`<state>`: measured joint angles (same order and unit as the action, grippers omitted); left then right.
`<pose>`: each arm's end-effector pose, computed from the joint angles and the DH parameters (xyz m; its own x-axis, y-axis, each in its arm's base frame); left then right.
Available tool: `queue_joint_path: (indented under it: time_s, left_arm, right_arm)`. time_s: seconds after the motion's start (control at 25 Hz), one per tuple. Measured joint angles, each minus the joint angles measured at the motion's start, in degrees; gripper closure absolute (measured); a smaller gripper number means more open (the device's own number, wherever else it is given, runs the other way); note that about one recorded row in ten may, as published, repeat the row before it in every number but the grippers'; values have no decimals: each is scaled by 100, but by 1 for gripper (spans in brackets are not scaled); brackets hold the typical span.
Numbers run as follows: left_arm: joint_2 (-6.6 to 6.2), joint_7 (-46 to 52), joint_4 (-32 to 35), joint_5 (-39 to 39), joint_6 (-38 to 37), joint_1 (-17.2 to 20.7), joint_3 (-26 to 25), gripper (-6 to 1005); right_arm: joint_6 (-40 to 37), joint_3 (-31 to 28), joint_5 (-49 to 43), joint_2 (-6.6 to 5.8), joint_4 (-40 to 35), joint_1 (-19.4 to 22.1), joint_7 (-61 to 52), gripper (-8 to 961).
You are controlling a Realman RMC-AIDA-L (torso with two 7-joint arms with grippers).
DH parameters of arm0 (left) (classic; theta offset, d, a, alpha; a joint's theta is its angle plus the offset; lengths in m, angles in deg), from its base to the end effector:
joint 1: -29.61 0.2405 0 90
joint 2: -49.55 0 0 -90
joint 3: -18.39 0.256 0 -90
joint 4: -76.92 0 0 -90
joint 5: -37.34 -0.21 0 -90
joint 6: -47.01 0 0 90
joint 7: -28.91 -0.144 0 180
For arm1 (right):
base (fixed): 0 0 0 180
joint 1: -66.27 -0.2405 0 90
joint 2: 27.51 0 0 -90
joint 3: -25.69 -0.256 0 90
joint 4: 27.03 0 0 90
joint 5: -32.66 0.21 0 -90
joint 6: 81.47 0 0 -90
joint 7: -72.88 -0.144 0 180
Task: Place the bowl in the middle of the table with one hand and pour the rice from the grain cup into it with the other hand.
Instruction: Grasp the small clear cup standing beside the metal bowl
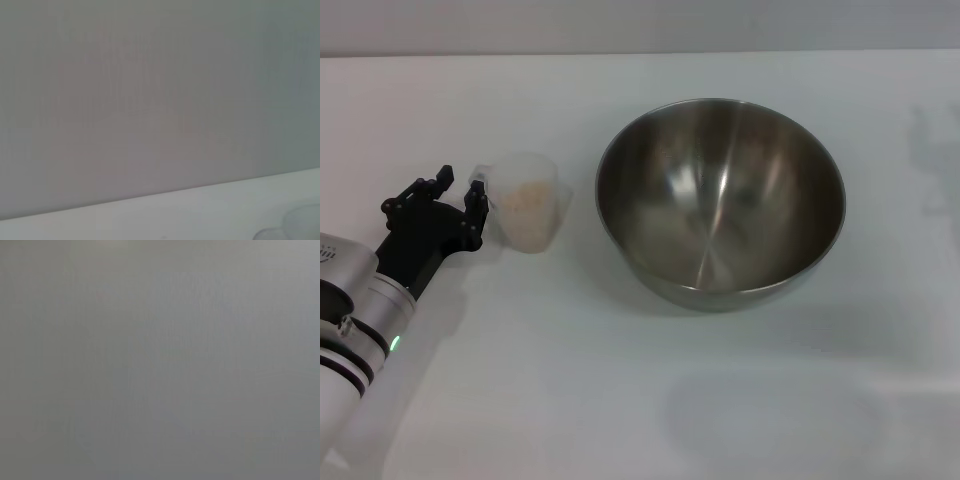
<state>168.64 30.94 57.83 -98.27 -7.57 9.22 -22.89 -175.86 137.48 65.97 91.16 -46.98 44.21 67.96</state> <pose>-0.3173 0.3071 -0.0732 0.7759 0.1281 0.6177 0.6214 -0.3239 -0.7134 0.2557 0.3162 0.0530 0.4927 0.6317 -0.5984 -0.6909 -0.1340 -0.7104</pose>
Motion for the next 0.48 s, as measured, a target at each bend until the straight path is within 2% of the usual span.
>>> queue_joint_path:
  time_s: [0.24, 0.44, 0.48]
  left_arm:
    - [0, 40, -23, -14, 0, -14, 48, 623]
    - [0, 66, -85, -10, 1, -12, 51, 851]
    - [0, 66, -85, -10, 1, -12, 51, 862]
  right_arm:
    - [0, 10, 0, 5, 0, 19, 0, 434]
    - [0, 9, 0, 13, 3, 39, 0, 431]
    - [0, 9, 0, 13, 3, 39, 0, 431]
